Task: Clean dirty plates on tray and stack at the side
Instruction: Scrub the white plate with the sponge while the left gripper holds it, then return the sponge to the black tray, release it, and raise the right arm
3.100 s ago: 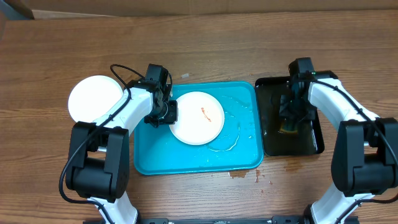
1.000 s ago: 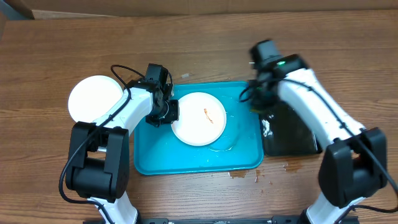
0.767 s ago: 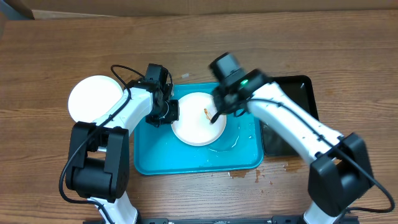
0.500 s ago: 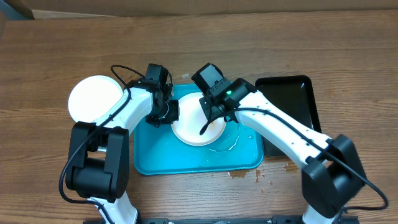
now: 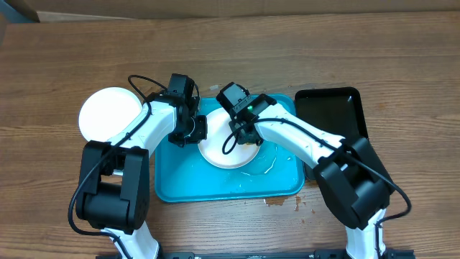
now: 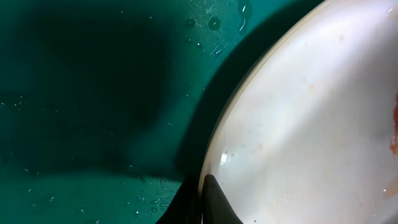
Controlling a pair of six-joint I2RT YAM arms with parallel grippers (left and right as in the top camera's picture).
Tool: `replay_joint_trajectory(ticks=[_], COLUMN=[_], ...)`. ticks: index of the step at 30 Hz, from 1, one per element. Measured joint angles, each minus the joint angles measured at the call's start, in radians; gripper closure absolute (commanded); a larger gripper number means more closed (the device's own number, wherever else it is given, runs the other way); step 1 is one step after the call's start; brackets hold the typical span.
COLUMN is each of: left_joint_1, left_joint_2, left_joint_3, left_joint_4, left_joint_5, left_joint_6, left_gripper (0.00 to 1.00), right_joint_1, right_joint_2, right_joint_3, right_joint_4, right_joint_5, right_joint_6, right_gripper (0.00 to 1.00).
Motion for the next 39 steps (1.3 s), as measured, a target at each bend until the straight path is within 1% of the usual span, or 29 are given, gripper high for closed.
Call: replay_joint_trajectory(ticks=[5,12,22,27,34,39], left_joint_1=[0.0,0.0,0.0,0.0,0.0,0.0], left_joint_2=[0.0,0.0,0.0,0.0,0.0,0.0], left_joint_3=[0.0,0.0,0.0,0.0,0.0,0.0], left_joint_4=[-0.003,-0.003,-0.005,-0.006,-0.007,-0.007], left_joint_5=[0.0,0.0,-0.001,-0.001,-0.003,-0.003], left_joint_6=[0.0,0.0,0.0,0.0,0.0,0.0], left_gripper=[0.96,0.96,0.96,0.96,0.96,0.96], right_joint_1=[0.0,-0.008,-0.019,-0.019,-0.021,-0.06], right_joint_2=[0.034,0.048,0.05,0.05,0.064,0.09], right_joint_3=[0.0,0.007,0.012,0.012,0.021,0.095], right_joint_4=[0.024,0.024,0.03,0.045,0.072,-0.01], right_joint_5=[-0.043,-0.081,-0.164,-0.256,-0.439,-0.591], right_joint_6=[0.025,0.1,0.142,0.152,0.153,0.145], right_gripper=[0.96,0.96,0.96,0.96,0.96,0.96])
